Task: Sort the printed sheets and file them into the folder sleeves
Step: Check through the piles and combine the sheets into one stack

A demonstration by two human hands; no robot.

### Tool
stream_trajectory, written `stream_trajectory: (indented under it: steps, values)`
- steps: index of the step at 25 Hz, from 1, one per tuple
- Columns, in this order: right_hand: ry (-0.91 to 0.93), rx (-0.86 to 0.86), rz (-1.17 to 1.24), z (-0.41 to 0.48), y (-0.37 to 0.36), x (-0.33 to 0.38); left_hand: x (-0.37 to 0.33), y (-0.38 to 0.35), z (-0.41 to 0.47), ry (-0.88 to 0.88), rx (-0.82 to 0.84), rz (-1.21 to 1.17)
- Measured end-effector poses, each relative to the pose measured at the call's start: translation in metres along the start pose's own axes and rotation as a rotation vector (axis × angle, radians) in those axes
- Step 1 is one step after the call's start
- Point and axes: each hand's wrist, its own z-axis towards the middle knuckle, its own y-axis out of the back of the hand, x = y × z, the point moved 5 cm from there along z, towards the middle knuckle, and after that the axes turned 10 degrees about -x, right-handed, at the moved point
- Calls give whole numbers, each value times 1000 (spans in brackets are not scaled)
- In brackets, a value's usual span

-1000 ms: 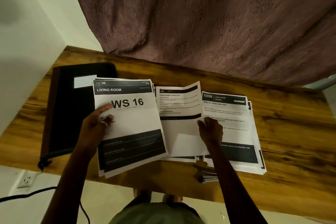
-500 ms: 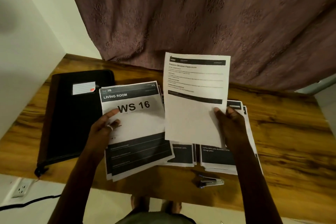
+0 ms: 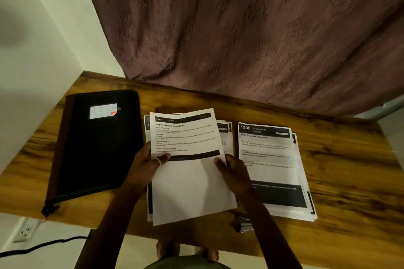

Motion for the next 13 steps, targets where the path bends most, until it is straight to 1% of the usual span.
stream_trajectory:
  steps: [3, 4, 6, 8, 10, 13]
  values:
    - [28, -242, -189, 13, 14, -17, -1, 10, 5, -87, -32, 31]
    - [43, -286, -279, 14, 18, -22, -1, 15, 8, -116, -28, 24]
    - [26, -262, -405, 16, 16, -34, -1, 23, 12, -157, -5, 12]
    - [-40, -194, -397, 17, 8, -44, -1, 25, 14, -179, 18, 22]
    - [-64, -166, -400, 21, 3, -47, 1, 26, 16, -134, 32, 0]
    - [-104, -175, -403, 33, 3, -49, 7, 27, 19, -35, 34, -82]
